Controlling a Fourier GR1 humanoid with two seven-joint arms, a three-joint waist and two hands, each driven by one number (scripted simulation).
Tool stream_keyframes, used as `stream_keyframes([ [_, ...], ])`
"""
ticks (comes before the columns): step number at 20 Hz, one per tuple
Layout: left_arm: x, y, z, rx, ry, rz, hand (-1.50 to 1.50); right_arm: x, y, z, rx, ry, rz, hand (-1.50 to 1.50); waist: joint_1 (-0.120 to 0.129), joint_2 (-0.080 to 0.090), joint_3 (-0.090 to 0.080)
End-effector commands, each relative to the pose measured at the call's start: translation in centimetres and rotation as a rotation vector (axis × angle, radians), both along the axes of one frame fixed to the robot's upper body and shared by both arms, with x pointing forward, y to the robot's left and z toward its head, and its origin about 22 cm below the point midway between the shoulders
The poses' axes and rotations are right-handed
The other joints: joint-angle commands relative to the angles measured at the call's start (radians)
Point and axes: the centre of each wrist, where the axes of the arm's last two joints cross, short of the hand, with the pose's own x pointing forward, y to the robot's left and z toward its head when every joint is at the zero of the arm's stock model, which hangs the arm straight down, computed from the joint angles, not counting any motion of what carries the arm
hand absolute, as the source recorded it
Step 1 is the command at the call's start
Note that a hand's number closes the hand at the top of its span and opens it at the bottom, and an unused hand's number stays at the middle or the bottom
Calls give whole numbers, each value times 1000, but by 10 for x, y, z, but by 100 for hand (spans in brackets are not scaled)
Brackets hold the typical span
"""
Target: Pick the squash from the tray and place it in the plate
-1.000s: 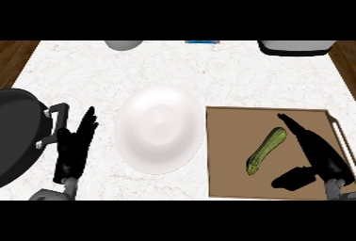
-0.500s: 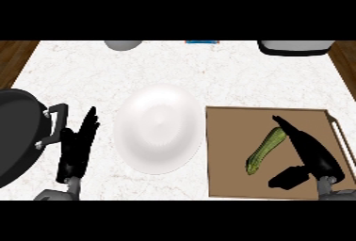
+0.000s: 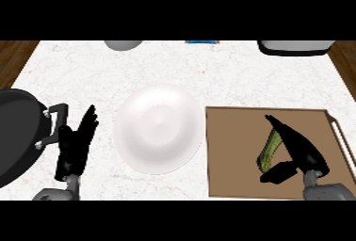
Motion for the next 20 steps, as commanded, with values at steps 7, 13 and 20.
stream_keyframes([
  [7, 4, -6, 11, 7, -6, -9, 0, -9, -18, -20, -60, -53, 87, 150, -1, 0, 1],
  [13, -1, -5, 16, 2, -2, -9, 0, 6, -21, -28, -133, -131, 45, 150, 0, 1, 1],
  [20, -1, -13, -5, -7, -6, -36, 0, 11, 142, 17, -153, -347, 76, 150, 33, -2, -3],
])
